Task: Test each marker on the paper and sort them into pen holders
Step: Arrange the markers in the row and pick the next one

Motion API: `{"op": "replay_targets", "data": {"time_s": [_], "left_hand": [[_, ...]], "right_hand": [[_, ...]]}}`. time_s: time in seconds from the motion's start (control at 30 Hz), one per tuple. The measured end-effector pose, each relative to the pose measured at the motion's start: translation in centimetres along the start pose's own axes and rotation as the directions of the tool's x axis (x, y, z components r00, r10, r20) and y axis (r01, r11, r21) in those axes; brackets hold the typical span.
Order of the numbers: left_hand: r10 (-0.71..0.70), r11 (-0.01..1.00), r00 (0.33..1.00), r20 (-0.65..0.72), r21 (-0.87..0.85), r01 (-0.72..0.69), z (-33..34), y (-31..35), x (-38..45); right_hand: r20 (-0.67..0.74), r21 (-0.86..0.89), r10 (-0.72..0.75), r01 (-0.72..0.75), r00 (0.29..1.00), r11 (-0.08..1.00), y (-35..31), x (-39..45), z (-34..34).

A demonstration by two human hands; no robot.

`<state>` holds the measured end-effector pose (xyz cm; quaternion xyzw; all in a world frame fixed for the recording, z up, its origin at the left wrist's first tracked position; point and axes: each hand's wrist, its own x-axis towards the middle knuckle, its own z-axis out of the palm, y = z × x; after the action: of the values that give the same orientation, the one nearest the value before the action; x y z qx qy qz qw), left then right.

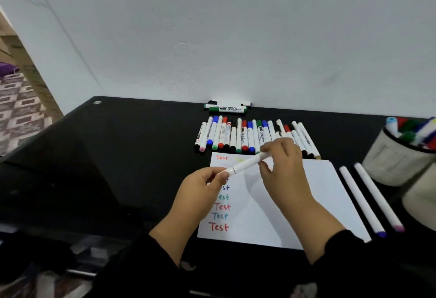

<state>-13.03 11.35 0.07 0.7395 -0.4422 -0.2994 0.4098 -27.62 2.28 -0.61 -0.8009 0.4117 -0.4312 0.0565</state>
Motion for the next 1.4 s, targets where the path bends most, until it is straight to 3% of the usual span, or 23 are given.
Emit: {"op": "replay_targets", "data": {"time_s": [0.07, 0.17, 0.27, 0.37, 0.63, 1.03, 1.27, 1.4], "left_hand": [[-0.023, 0.999, 0.999, -0.037, -0.029, 0.022, 0.7, 0.0, -0.8], [-0.05, 0.997, 0.995, -0.09, -0.071, 0.044, 1.6, -0.2, -1.4], [0.005, 0.999, 0.995, -0.1, -0.047, -0.01, 2.3, -0.1, -1.7], [0.084, 0.996, 0.993, -0.085, 0.045, -0.08, 2.7, -0.3, -1.8], [0.131, 0.983, 0.991, -0.025, 0.135, -0.126, 3.0, 0.1, -1.3], [0.111, 0.979, 0.993, -0.033, 0.174, -0.104, 2.8, 0.1, -0.4], [0.124, 0.977, 0.991, -0.058, 0.18, -0.112, 2.5, 0.2, -0.7], [0.209, 0.935, 0.976, -0.059, 0.306, -0.181, 2.8, 0.4, -1.0]], "right_hand": [[0.04, 0.148, 0.294, -0.296, 0.955, 0.944, -0.6, -1.0, -0.9], [0.243, 0.289, 0.601, -0.648, 0.762, 0.705, -1.1, -1.9, -1.5], [0.515, 0.419, 0.676, -0.843, 0.527, 0.337, -1.6, -2.1, -2.0], [0.619, 0.441, 0.655, -0.882, 0.433, 0.166, -1.9, -2.1, -2.2], [0.598, 0.561, 0.636, -0.822, 0.487, 0.102, -1.2, -1.5, -1.6], [0.578, 0.644, 0.563, -0.754, 0.591, 0.129, -0.9, -1.6, -0.1], [0.569, 0.653, 0.58, -0.749, 0.582, 0.111, -1.4, -1.4, 0.1], [0.551, 0.606, 0.652, -0.787, 0.521, 0.116, -1.8, -1.4, 0.2]]}}
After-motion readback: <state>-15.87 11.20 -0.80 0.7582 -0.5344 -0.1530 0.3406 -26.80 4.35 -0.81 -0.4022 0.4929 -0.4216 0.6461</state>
